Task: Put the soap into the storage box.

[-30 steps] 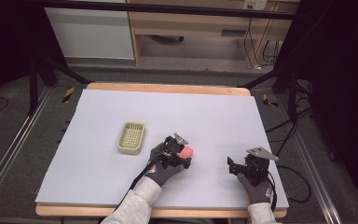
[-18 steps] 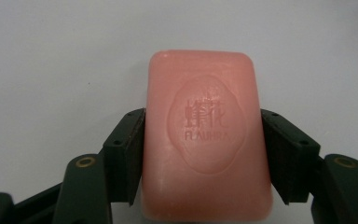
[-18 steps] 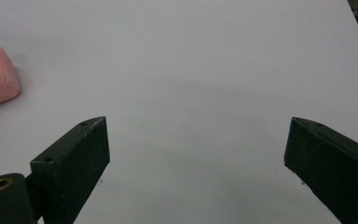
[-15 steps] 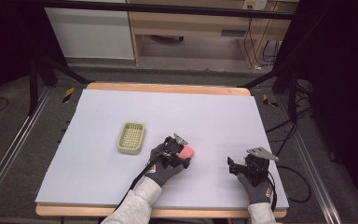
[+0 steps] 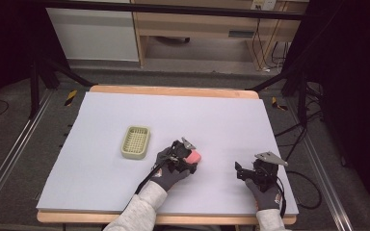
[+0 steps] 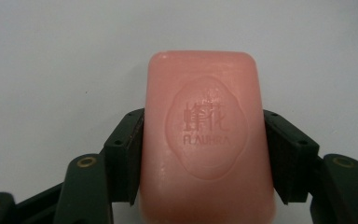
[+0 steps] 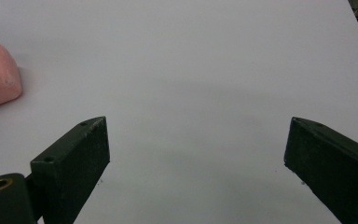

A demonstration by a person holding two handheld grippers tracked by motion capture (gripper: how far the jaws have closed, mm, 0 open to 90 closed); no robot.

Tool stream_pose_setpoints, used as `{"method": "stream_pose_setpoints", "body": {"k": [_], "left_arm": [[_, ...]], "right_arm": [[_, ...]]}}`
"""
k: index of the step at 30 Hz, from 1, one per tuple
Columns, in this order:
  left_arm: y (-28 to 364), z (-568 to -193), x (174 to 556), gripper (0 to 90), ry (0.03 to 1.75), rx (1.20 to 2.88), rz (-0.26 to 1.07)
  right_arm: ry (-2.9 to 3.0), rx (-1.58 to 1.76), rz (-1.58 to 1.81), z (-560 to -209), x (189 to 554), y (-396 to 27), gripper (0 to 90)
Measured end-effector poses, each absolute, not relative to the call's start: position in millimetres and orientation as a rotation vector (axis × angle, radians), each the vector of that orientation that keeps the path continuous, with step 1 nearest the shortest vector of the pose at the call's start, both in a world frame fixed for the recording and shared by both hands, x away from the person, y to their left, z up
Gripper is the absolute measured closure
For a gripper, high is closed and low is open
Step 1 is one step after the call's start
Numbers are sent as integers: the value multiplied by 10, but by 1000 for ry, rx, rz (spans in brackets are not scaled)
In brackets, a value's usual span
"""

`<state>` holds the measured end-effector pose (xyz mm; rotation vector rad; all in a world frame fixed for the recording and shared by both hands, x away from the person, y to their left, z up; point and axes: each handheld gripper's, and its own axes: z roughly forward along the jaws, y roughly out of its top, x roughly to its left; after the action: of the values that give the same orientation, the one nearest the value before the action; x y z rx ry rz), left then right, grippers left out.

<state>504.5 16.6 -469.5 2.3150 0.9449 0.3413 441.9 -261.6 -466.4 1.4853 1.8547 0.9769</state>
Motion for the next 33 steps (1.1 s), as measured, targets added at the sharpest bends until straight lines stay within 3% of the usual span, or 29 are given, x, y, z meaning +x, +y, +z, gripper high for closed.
{"method": "stream_pose_setpoints", "body": {"k": [19, 33], "left_arm": [[247, -4553, 5020, 371, 916, 2319, 317], [545, -4319, 4981, 371, 923, 2273, 326]], "right_arm": [[1855, 1488, 980, -4659, 4415, -2619, 70], [1852, 1487, 974, -4659, 4416, -2624, 70]]}}
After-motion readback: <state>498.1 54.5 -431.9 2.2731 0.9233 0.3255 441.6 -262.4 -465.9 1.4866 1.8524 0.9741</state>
